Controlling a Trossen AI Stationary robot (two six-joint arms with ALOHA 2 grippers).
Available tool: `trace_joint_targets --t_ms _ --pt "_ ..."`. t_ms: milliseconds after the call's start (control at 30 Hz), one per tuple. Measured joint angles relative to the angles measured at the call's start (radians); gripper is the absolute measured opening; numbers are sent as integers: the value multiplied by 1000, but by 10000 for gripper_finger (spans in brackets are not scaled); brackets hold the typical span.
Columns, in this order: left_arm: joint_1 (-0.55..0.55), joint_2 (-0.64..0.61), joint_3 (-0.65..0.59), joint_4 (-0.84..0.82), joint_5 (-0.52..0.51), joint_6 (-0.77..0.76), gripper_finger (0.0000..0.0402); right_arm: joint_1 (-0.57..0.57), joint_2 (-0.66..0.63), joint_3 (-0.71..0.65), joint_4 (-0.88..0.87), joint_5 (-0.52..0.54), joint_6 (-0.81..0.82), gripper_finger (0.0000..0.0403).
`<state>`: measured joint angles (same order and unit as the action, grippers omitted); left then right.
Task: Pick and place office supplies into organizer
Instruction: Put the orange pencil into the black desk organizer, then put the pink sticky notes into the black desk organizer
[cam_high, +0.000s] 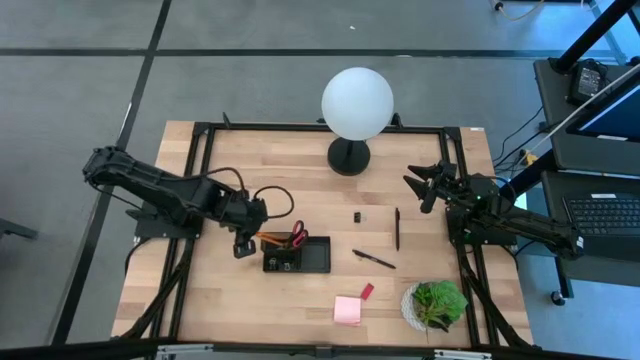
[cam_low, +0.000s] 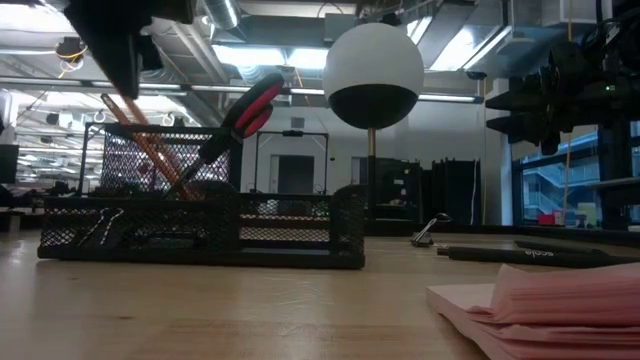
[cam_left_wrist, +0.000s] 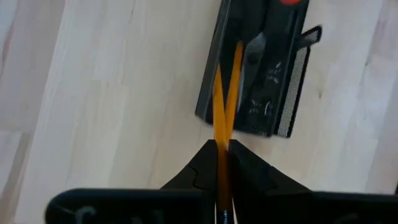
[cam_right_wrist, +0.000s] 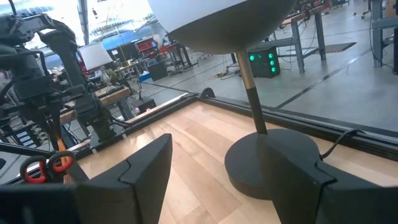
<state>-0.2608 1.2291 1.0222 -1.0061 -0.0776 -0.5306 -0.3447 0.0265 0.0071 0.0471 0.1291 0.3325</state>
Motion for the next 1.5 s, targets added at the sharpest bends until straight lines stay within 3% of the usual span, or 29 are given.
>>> trace_joint_targets --t_ms 167,467,667,767,967,1100,1500 --pt "8 -3 0 70 17 45 30 0 0 0 0 0 0 236" --pt "16 -16 0 91 37 44 103 0 0 0 0 0 -2 236" --pt "14 -57 86 100 48 77 123 0 0 0 0 0 -4 236" --pt "2 -74 129 170 47 127 124 0 0 0 0 0 -4 236" --pt "-60 -78 130 472 113 248 121 0 0 0 0 0 -4 236" --pt "-110 -43 129 572 131 268 120 0 0 0 0 0 -4 236" --pt "-240 245 127 820 -34 463 97 0 0 0 0 -1 -1 236"
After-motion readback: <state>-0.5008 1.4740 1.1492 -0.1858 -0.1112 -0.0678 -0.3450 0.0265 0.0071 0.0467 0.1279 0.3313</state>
